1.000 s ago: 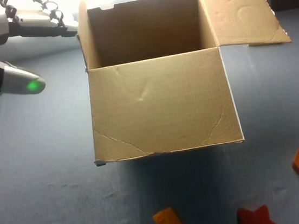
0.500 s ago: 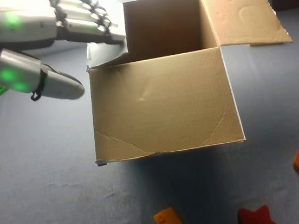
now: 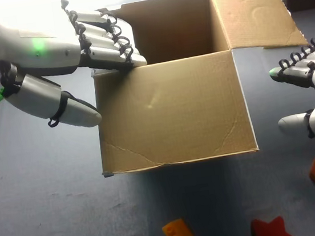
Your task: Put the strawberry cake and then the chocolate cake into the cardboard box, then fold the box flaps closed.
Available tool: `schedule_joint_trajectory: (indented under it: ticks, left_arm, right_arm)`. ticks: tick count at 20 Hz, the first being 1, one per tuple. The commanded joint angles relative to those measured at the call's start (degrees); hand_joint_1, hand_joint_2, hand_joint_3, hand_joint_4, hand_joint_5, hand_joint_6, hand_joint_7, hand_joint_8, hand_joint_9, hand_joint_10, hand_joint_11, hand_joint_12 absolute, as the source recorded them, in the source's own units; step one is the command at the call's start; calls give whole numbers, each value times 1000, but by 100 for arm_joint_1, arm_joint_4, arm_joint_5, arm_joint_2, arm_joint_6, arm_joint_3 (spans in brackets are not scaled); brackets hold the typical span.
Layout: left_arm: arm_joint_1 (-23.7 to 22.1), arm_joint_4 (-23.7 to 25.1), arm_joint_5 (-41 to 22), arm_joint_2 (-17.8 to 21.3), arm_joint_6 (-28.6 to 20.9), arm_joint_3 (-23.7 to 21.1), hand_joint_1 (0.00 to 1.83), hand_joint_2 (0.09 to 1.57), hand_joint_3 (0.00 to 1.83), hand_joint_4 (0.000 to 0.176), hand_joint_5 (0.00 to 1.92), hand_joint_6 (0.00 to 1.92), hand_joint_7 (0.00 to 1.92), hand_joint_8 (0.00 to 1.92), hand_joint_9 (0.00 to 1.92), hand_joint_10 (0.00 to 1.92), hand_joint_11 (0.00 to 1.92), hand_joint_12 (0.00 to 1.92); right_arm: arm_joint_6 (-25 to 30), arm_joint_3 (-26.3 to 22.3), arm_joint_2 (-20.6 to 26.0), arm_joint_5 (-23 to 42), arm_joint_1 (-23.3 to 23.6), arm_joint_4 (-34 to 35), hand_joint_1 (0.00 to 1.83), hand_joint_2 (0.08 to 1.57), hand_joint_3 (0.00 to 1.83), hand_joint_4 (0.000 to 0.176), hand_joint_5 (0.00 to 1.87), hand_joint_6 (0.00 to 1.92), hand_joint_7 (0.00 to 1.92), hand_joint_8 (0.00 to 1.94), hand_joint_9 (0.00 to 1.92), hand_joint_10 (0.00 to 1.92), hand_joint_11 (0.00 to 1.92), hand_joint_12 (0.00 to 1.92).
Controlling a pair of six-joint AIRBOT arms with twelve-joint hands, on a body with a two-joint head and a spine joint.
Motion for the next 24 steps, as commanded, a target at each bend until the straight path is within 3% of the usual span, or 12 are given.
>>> schedule_joint_trajectory:
  ticks: [1, 6, 8, 11, 13, 17, 22, 24]
  left_arm:
    - [15, -321, -36, 9, 48, 10, 0, 1246, 0, 0, 206, 9, 245, 12, 255, 12, 0, 873]
    - [245, -309, -38, -11, 85, 15, 0, 1246, 0, 0, 227, 13, 251, 10, 253, 6, 0, 846]
    - [342, -295, -37, -19, 87, 22, 0, 1233, 0, 0, 250, 14, 273, 11, 262, 7, 0, 872]
    - [373, -264, -37, -34, 86, 61, 0, 1252, 4, 0, 324, 11, 306, 2, 282, 3, 0, 954]
    - [280, -264, -38, -34, 85, 100, 34, 1268, 6, 0, 327, 6, 304, 1, 290, 4, 0, 941]
    - [-88, -280, -40, -23, 5, 193, 5, 1251, 0, 0, 306, 1, 306, 2, 299, 4, 0, 909]
    - [-575, -278, -42, 22, -120, 508, 0, 1230, 0, 0, 280, 0, 284, 0, 275, 0, 0, 844]
    - [-708, -226, -40, 58, -154, 685, 0, 1233, 0, 0, 285, 3, 296, 5, 289, 6, 0, 881]
  right_arm:
    - [39, 15, 91, 674, 73, -126, 15, 1221, 3, 0, 151, 9, 198, 8, 174, 17, 0, 549]
    - [133, -114, 254, 733, 489, -129, 0, 1243, 7, 0, 125, 0, 175, 1, 165, 10, 0, 625]
    - [174, -289, 414, 748, 791, -193, 0, 1241, 3, 0, 113, 2, 182, 1, 166, 7, 0, 531]
    - [324, -541, 594, 783, 1090, -412, 0, 1231, 0, 0, 101, 2, 189, 2, 145, 0, 0, 543]
    - [327, -683, 644, 787, 1300, -525, 0, 1267, 5, 0, 93, 6, 150, 1, 135, 8, 0, 505]
    - [343, -794, 502, 789, 1667, -549, 0, 1275, 1, 0, 100, 5, 179, 5, 168, 16, 0, 700]
    - [232, -682, 49, 775, 1724, -546, 0, 1257, 0, 0, 168, 23, 263, 19, 231, 36, 0, 699]
    - [184, -562, -125, 764, 1718, -273, 0, 1246, 0, 0, 141, 5, 251, 3, 207, 19, 0, 585]
